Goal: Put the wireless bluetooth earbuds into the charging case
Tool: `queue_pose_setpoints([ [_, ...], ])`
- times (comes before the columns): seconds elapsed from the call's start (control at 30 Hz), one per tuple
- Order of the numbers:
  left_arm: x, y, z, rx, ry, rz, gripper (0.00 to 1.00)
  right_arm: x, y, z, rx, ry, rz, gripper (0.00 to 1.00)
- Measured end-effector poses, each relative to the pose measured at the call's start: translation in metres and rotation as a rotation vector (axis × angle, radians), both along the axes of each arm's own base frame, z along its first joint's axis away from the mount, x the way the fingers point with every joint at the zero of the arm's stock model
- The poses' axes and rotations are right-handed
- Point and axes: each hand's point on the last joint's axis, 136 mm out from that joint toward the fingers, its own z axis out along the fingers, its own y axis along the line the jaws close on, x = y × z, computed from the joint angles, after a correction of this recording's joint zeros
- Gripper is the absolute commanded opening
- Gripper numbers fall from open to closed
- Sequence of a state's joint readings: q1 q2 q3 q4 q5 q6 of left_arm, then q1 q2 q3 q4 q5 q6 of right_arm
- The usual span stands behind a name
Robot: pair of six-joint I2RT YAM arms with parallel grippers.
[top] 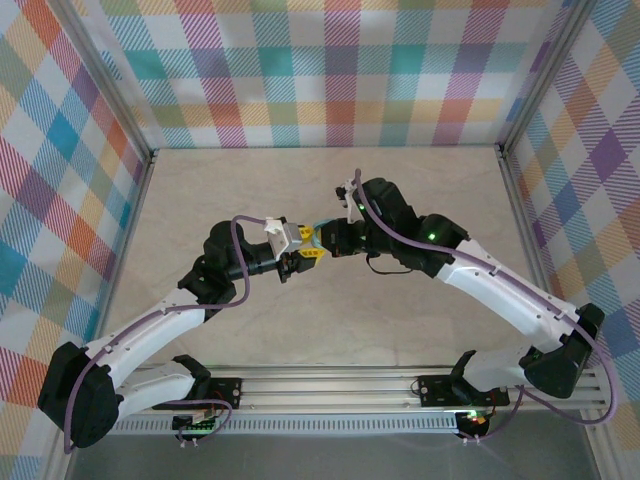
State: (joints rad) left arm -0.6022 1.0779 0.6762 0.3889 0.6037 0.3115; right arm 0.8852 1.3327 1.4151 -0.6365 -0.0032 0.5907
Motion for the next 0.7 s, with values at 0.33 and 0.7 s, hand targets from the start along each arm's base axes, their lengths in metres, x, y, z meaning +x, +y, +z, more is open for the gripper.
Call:
queue_pose_setpoints([
  [0.33,0.0003,0.0001,-0.0001,0.001,0.000,0.002,0.12,-0.0012,0.0019,-0.0009,-0.002,0.002,0.006,0.22],
  [0.7,-0.0010,0.0004,0.0037,-0.005,-0.018,0.000,0.12,-0.0030,0.0053,0.0059,0.008,0.006,0.021,0.30],
])
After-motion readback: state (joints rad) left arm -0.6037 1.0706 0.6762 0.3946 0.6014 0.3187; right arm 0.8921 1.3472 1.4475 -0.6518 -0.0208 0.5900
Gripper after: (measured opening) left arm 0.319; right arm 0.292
